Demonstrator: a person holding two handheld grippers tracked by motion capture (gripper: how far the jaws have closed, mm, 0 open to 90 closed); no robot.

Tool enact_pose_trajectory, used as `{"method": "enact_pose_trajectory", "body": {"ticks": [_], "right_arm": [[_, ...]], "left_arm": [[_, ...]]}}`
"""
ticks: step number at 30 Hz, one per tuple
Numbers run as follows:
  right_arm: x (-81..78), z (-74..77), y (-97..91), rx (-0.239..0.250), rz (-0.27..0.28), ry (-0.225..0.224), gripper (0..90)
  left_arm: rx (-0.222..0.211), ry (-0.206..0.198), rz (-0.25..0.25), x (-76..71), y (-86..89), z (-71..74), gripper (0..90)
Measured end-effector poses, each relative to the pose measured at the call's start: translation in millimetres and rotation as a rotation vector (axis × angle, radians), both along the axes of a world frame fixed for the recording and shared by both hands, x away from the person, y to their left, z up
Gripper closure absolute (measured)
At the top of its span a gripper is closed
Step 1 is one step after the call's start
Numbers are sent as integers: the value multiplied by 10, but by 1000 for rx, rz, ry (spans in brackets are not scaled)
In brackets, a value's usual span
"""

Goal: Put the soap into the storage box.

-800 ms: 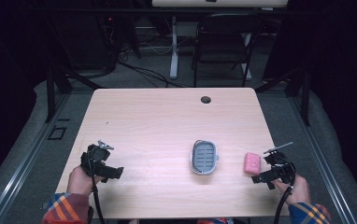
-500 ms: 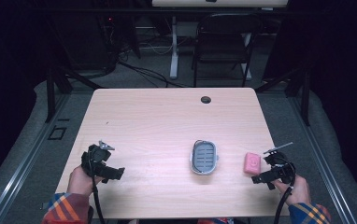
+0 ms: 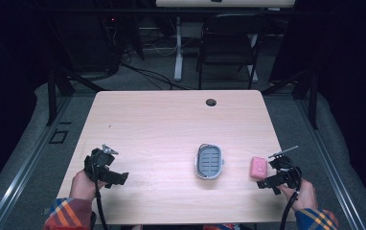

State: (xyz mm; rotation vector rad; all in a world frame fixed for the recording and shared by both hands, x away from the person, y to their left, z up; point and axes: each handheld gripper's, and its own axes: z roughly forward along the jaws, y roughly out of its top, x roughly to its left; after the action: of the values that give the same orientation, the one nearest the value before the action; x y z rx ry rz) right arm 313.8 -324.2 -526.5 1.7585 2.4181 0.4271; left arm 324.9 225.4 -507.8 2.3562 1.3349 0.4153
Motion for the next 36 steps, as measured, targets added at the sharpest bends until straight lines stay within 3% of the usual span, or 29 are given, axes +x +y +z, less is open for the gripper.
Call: {"method": "enact_pose_trajectory", "body": {"ticks": [7, 10, 19, 22, 24, 27, 36], "right_arm": [[6, 7, 4, -4, -13, -12, 0], [14, 14, -1, -5, -50, -30, 0], [52, 43, 6, 22, -75, -40, 0], [75, 51, 28, 52, -90, -49, 0], [89, 67, 32, 39, -79, -36, 0], [95, 59, 45, 63, -101, -59, 0], [159, 81, 36, 79, -141, -58, 0]], "left_arm": [[0, -2, 1, -1, -2, 0, 22], [-1, -2, 0, -1, 0, 1, 22], [-1, -5, 0, -3, -10, -1, 22], [2, 0, -6, -1, -8, 2, 22], [1, 1, -5, -1, -8, 2, 22], [-1, -2, -3, -1, -8, -1, 22], [1, 3, -7, 1, -12, 2, 22]]}}
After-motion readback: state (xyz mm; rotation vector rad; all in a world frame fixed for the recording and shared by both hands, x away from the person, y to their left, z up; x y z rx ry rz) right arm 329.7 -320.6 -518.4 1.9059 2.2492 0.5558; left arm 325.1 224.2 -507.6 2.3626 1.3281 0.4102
